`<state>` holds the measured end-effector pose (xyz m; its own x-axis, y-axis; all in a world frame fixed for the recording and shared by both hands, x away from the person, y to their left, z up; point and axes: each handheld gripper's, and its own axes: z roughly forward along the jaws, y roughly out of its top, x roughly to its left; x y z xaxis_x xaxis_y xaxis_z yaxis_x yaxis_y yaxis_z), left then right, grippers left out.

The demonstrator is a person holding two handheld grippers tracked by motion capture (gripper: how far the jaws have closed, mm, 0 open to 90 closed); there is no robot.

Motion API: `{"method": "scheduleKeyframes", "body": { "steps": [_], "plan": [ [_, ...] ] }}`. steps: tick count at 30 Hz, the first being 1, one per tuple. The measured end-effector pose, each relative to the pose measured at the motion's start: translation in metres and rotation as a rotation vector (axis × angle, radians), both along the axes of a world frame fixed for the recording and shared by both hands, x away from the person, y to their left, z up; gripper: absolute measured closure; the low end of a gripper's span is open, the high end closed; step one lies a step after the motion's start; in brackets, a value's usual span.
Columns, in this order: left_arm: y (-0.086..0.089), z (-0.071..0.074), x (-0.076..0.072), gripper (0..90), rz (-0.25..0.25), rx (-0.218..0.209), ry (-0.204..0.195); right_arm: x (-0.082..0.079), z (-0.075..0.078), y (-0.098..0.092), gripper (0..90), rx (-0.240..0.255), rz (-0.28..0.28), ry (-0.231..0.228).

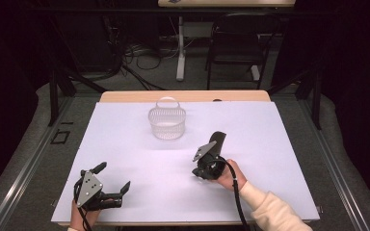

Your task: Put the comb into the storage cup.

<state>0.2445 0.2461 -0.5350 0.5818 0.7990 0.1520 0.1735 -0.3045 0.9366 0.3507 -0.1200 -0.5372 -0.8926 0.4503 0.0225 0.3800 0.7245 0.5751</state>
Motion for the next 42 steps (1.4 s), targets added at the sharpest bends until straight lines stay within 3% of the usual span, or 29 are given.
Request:
{"method": "scheduleKeyframes", "body": {
  "steps": [32,42],
  "plan": [
    [-0.001,0.000,0.000,0.3,0.004,0.010,-0.003,-0.009,0.004,-0.032,90.0,-0.035,-0.035,0.050],
    [-0.001,0.000,0.000,0.3,0.006,0.011,-0.002,-0.008,0.005,-0.048,90.0,-0.041,-0.078,0.057]
  ]
}}
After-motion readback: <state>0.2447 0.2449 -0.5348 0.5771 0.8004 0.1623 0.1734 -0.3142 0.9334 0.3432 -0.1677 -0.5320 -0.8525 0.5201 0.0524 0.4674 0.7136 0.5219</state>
